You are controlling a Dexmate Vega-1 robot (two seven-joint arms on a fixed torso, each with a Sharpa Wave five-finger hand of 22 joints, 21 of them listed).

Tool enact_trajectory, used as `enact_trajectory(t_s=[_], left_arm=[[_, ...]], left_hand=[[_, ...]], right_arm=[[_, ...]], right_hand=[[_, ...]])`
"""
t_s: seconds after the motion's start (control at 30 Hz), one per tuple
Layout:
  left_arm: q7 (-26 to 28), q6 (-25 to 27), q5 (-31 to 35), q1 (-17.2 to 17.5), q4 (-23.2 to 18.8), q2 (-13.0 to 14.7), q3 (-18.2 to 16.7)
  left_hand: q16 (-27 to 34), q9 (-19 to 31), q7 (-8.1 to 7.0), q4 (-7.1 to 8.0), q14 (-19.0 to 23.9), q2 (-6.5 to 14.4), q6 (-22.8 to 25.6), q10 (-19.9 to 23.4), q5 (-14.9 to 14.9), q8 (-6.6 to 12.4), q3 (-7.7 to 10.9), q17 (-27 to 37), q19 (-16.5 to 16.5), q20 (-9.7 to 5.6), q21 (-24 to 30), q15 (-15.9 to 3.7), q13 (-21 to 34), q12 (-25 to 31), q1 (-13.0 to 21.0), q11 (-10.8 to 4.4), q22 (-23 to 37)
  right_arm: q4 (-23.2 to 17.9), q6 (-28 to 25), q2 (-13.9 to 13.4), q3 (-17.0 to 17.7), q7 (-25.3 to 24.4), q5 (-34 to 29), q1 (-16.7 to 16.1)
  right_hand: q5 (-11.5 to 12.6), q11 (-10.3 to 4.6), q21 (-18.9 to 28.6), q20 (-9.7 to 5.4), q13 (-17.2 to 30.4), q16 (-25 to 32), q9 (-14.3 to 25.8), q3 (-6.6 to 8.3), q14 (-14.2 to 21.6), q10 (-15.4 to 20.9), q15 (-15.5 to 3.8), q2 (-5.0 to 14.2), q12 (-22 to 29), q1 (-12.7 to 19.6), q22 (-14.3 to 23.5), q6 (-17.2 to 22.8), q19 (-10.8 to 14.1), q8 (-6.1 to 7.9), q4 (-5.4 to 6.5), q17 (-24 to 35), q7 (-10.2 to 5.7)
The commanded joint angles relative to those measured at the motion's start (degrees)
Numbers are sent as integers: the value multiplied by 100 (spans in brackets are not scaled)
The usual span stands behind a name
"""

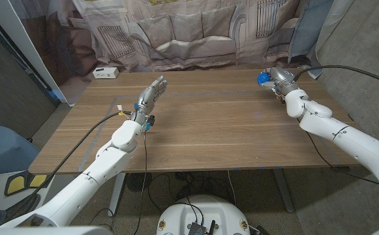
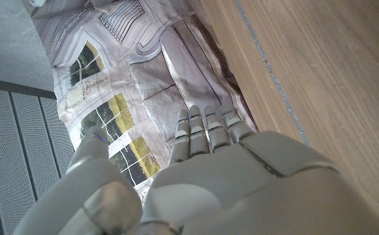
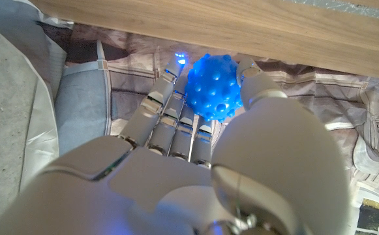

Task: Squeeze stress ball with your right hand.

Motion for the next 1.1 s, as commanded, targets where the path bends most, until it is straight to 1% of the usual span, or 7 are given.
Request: enact_trajectory(t_s=[0.03, 0.5, 0.67, 0.87, 0.9, 0.93, 1.1], left_arm=[[-24, -14, -9, -24, 43, -13, 15], [7, -3, -24, -39, 76, -41, 11], [-6, -10, -24, -67, 112, -58, 24], [-16, -20, -25, -88, 137, -70, 33], [-19, -25, -30, -90, 143, -75, 35], [-20, -25, -28, -92, 146, -77, 37], [-23, -17, -29, -100, 157, -85, 50]], left_hand=[[-5, 12, -14, 8, 40, 42, 60, 37, 0, -5, 15, 17, 19, 17, -28, -7, 1, -8, 37, -1, 27], [-6, 13, -10, 8, 41, 44, 66, 42, -1, -5, 16, 17, 20, 22, -26, -7, 2, -11, 40, 0, 26], [-5, 13, -3, 8, 44, 45, 82, 44, -1, 0, 15, 17, 19, 21, -27, -4, 2, -13, 40, 15, 27], [-5, 13, 2, 8, 45, 47, 86, 47, -1, 0, 16, 17, 15, 22, -28, 7, 3, -13, 42, 13, 27], [-4, 13, 3, 8, 46, 47, 87, 50, -1, 0, 16, 17, 16, 22, -27, 9, 3, -13, 42, -6, 27], [-5, 13, 4, 8, 45, 47, 86, 48, -1, 0, 16, 17, 16, 21, -27, 6, 3, -14, 42, -4, 27], [-6, 13, 8, 8, 43, 48, 93, 41, -1, 1, 15, 17, 14, 21, -28, 4, 3, -18, 42, 4, 27]], right_arm=[[-225, 108, -39, 225, -344, -55, -241], [-27, 606, 70, 394, -773, 56, -350], [105, 858, 113, 422, -1005, 43, -370], [231, 1120, 158, 470, -1270, 45, -410], [242, 1147, 160, 473, -1280, 46, -411], [252, 1173, 154, 477, -1283, 47, -412], [316, 1288, 161, 493, -1341, 45, -416]], right_hand=[[0, -13, -36, 41, -2, 0, 19, 10, 27, 52, -130, 22, -12, 52, 6, 51, -10, 18, 36, 34, -4], [-16, -95, 136, -152, -11, 282, 10, 30, 752, 642, -415, 165, 92, 285, 40, 544, 494, 116, -3, 112, -54], [-44, -124, 286, -193, -24, 451, 4, 10, 1181, 979, -449, 236, 149, 355, 70, 870, 817, 192, 5, 157, -10], [-108, -212, 547, -325, -46, 745, -7, -36, 1907, 1590, -703, 370, 263, 461, 121, 1432, 1272, 328, 21, 251, -78], [-115, -252, 590, -358, -49, 787, -7, -33, 2012, 1652, -737, 398, 269, 495, 128, 1513, 1344, 349, 13, 267, -106], [-133, -152, 635, -383, -53, 814, -7, -45, 2060, 1758, -768, 439, 277, 544, 140, 1570, 1387, 353, 5, 297, -91], [-161, -287, 738, -438, -61, 877, -1, 19, 2217, 1913, -858, 566, 255, 896, 168, 1751, 1443, 381, -113, 361, -142]])
